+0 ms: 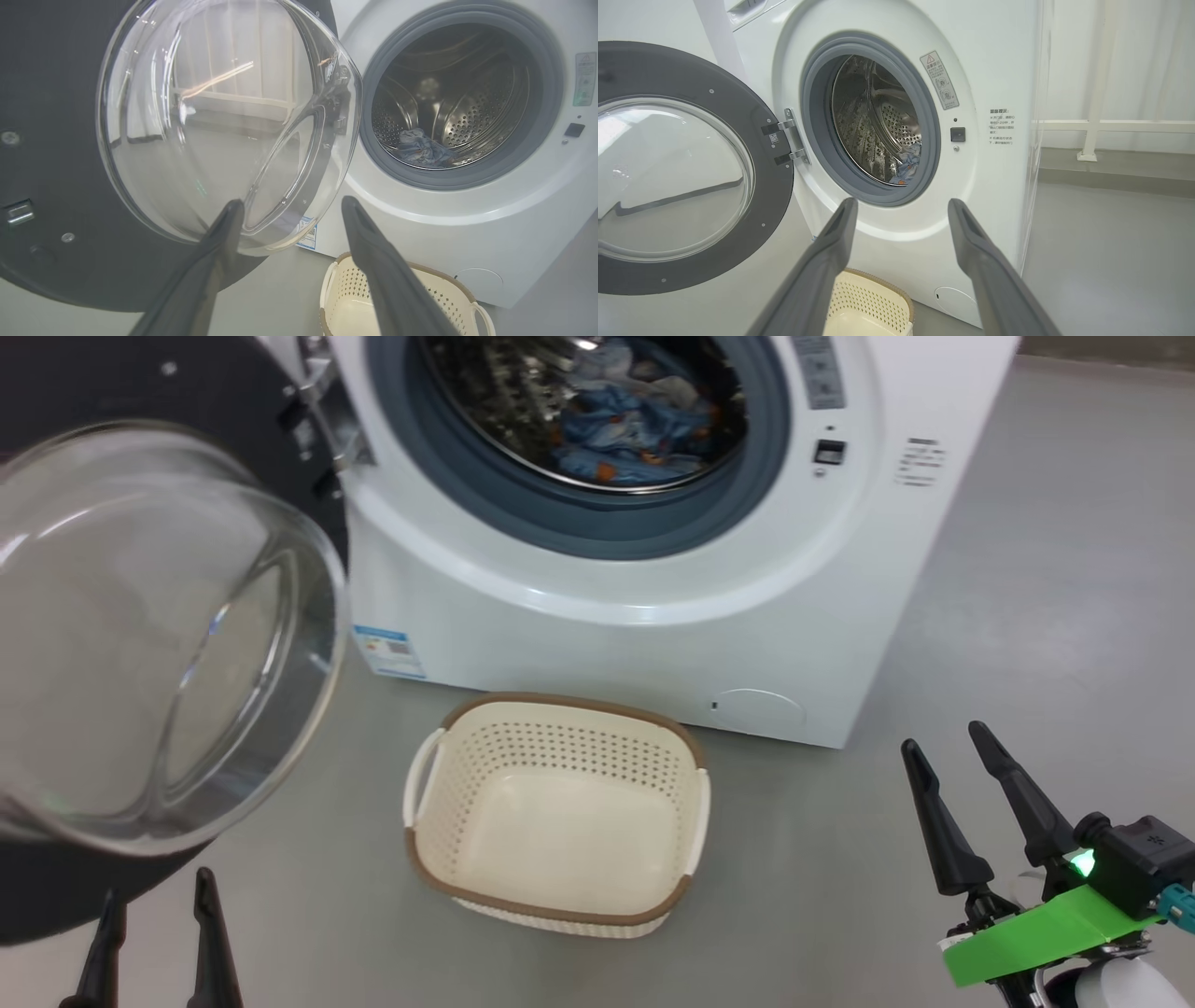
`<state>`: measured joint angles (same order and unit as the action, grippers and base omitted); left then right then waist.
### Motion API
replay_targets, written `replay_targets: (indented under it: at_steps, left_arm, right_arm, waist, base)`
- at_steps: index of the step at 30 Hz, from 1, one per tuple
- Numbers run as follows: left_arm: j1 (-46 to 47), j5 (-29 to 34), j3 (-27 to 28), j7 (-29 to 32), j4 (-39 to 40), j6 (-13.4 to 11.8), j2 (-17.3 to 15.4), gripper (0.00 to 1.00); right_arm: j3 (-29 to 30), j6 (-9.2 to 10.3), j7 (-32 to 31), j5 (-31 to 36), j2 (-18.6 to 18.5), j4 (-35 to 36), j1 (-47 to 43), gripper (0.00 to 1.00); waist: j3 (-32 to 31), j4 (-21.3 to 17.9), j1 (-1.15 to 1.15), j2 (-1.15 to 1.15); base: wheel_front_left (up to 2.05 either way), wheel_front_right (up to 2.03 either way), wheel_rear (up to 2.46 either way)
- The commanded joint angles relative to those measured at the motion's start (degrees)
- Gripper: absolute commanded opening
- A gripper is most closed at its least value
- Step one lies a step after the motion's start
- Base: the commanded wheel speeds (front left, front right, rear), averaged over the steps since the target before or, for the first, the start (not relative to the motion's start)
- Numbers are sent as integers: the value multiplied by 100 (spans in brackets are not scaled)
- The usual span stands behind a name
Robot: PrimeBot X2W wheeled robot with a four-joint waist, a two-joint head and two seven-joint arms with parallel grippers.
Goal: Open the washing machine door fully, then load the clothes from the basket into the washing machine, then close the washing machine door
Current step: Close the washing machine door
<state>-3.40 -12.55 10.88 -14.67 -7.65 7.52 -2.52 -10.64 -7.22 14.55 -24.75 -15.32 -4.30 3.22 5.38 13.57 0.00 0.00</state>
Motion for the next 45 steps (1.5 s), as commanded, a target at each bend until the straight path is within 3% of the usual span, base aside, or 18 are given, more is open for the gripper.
replay_targets:
  at_steps: [1,23,35,44,45]
  left_arm:
    - [235,-50,200,-33,192,-3,-43,100]
    - [195,-292,183,-33,289,-202,-36,100]
    - [-7,-540,284,-33,685,-552,-36,100]
    - [-29,-550,262,-33,752,-594,-36,100]
    - [-9,-532,265,-33,773,-569,-36,95]
  right_arm:
    - [-87,-26,45,-9,-131,118,217,100]
    - [-287,-26,45,-24,-309,32,391,100]
    - [-698,-26,45,-112,-457,-139,811,100]
    - [-749,-26,45,-152,-486,-164,869,100]
    - [-734,-26,45,-152,-486,-160,854,100]
  waist:
    - [45,304,0,0]
    - [141,1767,0,0]
    - [322,1845,0,0]
    - [324,1836,0,0]
    - [319,1833,0,0]
  base:
    - [0,0,0]
    - [0,0,0]
    - [0,0,0]
    - [0,0,0]
    - [0,0,0]
